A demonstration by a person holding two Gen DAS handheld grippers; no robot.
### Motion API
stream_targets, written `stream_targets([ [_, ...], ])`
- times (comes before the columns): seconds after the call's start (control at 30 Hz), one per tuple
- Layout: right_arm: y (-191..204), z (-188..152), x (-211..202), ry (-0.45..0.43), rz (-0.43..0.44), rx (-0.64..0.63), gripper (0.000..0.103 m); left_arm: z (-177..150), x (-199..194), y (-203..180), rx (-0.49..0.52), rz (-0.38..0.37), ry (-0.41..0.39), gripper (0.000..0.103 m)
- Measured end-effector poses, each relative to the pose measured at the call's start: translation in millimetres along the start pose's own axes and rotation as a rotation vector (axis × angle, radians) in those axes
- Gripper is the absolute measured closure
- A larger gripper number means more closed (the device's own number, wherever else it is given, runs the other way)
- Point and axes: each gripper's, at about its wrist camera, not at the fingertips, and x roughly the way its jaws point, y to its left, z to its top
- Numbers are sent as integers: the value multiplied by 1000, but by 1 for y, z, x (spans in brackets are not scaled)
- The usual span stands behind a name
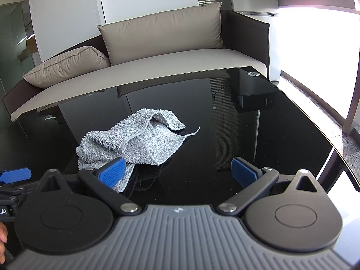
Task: Fold towel
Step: 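Reach the right gripper to the grey towel and grasp a corner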
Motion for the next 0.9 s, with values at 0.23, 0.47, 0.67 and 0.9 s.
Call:
stream_targets([
  [0.23, -8, 15, 20, -13, 26, 53, 1, 11, 16, 1, 15, -19, 7, 1],
  [0.47, -6, 32, 44, -18, 61, 48, 25, 22, 32, 2, 29, -32, 12, 1],
  [0.67, -3, 42, 65, 8, 126, 51, 41, 29, 45, 7, 19, -43, 23, 1],
  [0.9, 11, 46, 82, 48, 203, 6, 82, 35, 59, 4, 36, -41, 30, 1],
])
